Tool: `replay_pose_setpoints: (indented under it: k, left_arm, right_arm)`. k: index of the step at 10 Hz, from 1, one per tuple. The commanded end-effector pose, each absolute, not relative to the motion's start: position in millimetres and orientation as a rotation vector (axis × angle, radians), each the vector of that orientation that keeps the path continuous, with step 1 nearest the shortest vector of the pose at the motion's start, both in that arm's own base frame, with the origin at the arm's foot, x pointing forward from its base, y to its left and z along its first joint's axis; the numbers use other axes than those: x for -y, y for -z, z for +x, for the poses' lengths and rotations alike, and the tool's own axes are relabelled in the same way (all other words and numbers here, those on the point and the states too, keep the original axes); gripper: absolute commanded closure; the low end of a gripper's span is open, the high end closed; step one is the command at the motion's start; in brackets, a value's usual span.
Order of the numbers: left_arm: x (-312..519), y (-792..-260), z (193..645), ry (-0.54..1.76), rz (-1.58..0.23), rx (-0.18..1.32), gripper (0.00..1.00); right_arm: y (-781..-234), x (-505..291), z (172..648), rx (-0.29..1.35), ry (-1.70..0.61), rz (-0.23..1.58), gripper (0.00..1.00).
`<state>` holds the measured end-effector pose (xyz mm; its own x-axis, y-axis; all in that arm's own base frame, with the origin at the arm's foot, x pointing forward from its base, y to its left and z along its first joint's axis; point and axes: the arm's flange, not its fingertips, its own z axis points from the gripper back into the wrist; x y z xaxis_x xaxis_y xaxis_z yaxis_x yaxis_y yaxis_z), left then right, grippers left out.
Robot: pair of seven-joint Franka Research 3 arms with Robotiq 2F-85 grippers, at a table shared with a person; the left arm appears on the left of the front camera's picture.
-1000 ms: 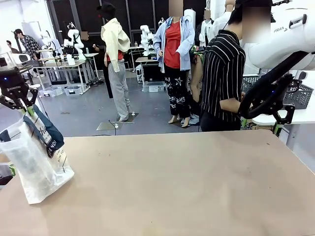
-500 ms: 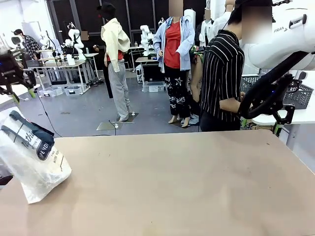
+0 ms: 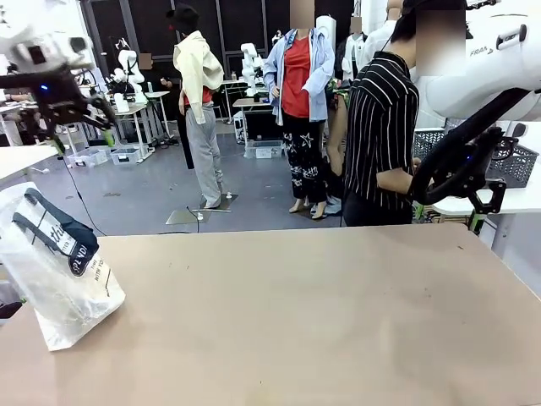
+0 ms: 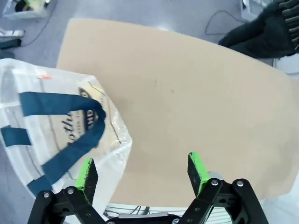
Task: Transfer purchased items from the store into the shopping bag.
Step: Move the Reusable shopping bag to the right side of the table.
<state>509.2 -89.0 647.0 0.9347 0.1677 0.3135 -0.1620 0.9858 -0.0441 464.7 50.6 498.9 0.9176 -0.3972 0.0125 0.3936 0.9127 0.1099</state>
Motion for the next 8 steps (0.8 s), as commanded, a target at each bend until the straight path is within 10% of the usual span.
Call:
replay_pose_setpoints:
  k: [1, 8]
  left_arm:
    - [115, -621, 520, -0.068, 0.015, 0.319, 0.0]
    - [155, -519, 535, -0.062, -0.001, 0.256, 0.0]
  right_arm:
    - [-499, -50, 466, 0.04, 0.397, 0.106, 0.0]
    - [-499, -50, 466, 0.04, 0.397, 0.106, 0.0]
